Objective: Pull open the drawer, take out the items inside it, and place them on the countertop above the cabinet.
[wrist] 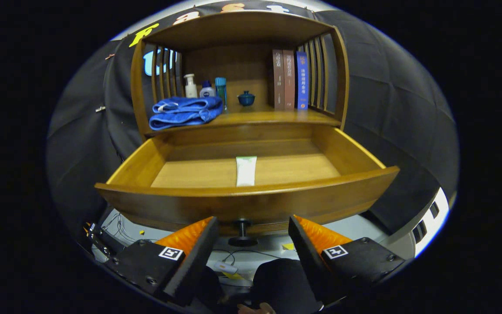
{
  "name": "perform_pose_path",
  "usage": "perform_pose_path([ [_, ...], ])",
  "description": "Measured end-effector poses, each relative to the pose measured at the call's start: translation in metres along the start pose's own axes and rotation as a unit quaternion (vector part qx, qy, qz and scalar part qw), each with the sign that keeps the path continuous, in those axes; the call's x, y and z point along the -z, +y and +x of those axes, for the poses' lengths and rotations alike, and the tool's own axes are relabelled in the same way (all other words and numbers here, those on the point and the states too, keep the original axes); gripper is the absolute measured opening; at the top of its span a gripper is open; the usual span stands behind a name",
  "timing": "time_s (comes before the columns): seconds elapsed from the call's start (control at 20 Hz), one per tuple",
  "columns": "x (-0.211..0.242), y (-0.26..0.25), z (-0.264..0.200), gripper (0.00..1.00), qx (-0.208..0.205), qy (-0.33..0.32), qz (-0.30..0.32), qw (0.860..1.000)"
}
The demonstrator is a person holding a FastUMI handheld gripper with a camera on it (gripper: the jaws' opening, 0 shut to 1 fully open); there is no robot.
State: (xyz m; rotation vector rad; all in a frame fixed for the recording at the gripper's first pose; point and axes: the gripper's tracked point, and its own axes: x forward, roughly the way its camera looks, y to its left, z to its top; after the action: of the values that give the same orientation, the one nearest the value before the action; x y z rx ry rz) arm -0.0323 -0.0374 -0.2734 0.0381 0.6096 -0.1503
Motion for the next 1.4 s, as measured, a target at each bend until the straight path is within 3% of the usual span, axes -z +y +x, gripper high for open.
perform_pose_path([
  [0.2, -0.052, 0.005, -0.007, 1.00, -0.017, -0.024, 0.003, 1.000],
  [0.5, -0.102, 0.015, 0.059, 1.00, -0.035, 0.010, 0.007, 0.999],
  [0.9, -0.050, 0.018, 0.150, 1.00, -0.024, 0.205, 0.026, 0.978],
  [1.05, -0.023, 0.018, 0.164, 1.00, -0.020, 0.274, 0.020, 0.961],
  [1.4, 0.009, 0.009, 0.179, 0.99, 0.012, 0.370, 0.026, 0.929],
])
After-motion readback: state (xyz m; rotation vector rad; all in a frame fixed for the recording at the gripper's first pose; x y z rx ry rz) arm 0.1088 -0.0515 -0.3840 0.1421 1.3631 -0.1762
